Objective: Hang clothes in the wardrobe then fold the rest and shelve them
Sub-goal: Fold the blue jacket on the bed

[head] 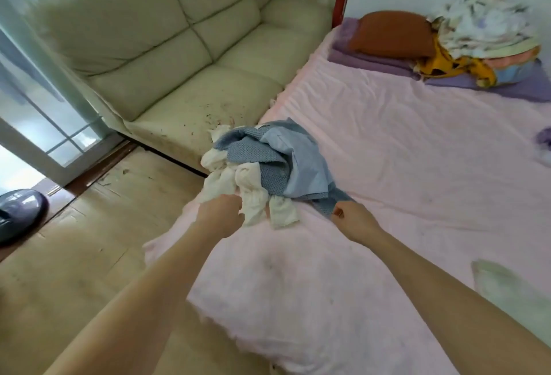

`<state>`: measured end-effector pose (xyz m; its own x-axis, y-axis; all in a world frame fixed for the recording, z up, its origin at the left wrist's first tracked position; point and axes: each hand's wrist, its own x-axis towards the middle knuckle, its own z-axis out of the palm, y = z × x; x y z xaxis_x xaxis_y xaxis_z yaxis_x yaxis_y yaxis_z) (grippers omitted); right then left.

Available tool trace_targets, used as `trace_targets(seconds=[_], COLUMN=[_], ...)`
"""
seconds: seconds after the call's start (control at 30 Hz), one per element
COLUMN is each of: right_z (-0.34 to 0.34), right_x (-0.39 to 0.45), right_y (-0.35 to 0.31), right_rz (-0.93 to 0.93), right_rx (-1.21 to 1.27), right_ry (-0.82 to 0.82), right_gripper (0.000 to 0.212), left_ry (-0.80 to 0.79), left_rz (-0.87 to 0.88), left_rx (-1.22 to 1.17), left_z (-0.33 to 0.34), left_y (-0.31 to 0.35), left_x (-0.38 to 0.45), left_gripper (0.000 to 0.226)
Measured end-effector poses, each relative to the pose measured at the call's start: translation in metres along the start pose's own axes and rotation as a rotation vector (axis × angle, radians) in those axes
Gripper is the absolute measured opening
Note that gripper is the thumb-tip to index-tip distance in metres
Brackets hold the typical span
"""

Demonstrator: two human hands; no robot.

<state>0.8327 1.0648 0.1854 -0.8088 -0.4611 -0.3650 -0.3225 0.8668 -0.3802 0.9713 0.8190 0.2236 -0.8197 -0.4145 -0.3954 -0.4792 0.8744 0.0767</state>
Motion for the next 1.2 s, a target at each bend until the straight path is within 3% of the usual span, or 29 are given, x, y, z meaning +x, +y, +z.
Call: trace_targets(seconds=[0.3,0.5,0.67,0.8,0.93,1.07,1.2], right_z=[0.007,0.045,0.079,0.074,0.08,0.122,0.151], right_x=[0.106,0.188,0.258,0.329,0.402,0.41,0.35], right_y=[-0.047,-0.09,-0.116,-0.126,-0.119,-0.103,-0.117], right_rz=[0.008,0.04,0.059,0.093,0.258,0.325,0.287], right_rx=[0.011,-0.114,-0.319,-0.369,-0.318,-0.061,0.172], right_ry=[0.034,0.074,0.208,0.292,0.192,0.092,0.058], right_gripper=[0.021,0.022,0.051,0.062,0.081,0.036,0.027], left_ry=[-0.005,-0.026,-0.096,-0.133,-0.045,0.024,-0.028], left_rz=[0.012,0.086,0.156,0.115,0.111,0.319,0.291], left_rx=[-0.023,0.0,-0.141,-0.247,-0.229,-0.005,-0.209], left_z=[-0.031,-0.02,0.007,0.021,0.03,0.036,0.036], left_y=[-0.032,-0.085,-0.129,-0.157,-0.171,-0.169,-0.151], left_x=[0.075,0.166,0.259,0.33,0.394,0.426,0.442], left_gripper=[0.031,0.039,0.048,0.051,0.051,0.062,0.077])
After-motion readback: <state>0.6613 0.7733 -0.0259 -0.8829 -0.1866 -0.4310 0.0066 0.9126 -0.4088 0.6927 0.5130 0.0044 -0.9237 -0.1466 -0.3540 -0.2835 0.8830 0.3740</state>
